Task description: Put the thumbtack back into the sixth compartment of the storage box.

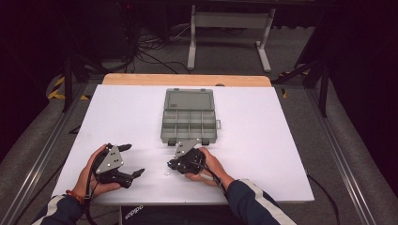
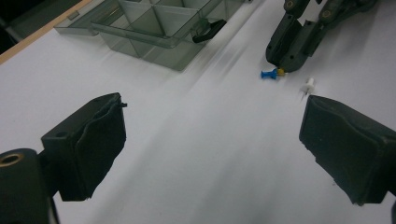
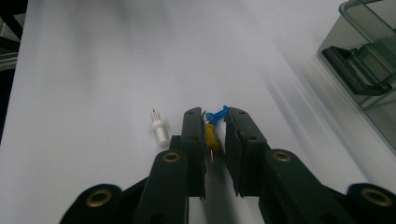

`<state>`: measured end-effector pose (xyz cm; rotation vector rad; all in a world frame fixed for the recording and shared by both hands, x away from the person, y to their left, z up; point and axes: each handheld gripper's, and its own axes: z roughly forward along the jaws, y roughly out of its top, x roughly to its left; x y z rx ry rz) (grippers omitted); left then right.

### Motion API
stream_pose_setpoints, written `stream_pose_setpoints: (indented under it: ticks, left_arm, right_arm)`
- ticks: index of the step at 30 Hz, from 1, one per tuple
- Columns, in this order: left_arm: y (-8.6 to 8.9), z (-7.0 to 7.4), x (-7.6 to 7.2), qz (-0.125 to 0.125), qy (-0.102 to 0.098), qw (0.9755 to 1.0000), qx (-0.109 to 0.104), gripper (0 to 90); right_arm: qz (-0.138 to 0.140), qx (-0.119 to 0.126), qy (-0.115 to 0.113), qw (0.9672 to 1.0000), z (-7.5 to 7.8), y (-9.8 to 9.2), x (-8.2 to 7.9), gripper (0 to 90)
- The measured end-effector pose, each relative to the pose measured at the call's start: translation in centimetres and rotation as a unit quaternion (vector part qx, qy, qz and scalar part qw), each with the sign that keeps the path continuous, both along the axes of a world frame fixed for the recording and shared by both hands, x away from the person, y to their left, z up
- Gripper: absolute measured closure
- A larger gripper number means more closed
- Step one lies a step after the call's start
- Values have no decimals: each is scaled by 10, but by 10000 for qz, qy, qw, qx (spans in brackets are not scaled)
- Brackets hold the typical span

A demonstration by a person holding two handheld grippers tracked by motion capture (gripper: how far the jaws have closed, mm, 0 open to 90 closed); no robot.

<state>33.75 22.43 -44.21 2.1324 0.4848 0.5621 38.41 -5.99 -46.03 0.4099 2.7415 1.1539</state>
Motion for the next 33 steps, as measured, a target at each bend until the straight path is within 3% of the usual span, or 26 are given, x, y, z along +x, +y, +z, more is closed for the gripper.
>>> stream_pose_setpoints:
  ticks: [14, 29, 33]
  left_arm:
    - [2, 2, -1, 17, -18, 9999, -137, 78]
    - [8, 7, -1, -104, -80, 9987, -485, 57]
    - [10, 8, -1, -97, -135, 9987, -491, 56]
  right_arm:
    - [30, -60, -73, 10000, 4, -6, -3, 840]
    - [-163, 107, -284, 9994, 17, -20, -1, 841]
    - [-231, 184, -320, 9991, 22, -23, 0, 841]
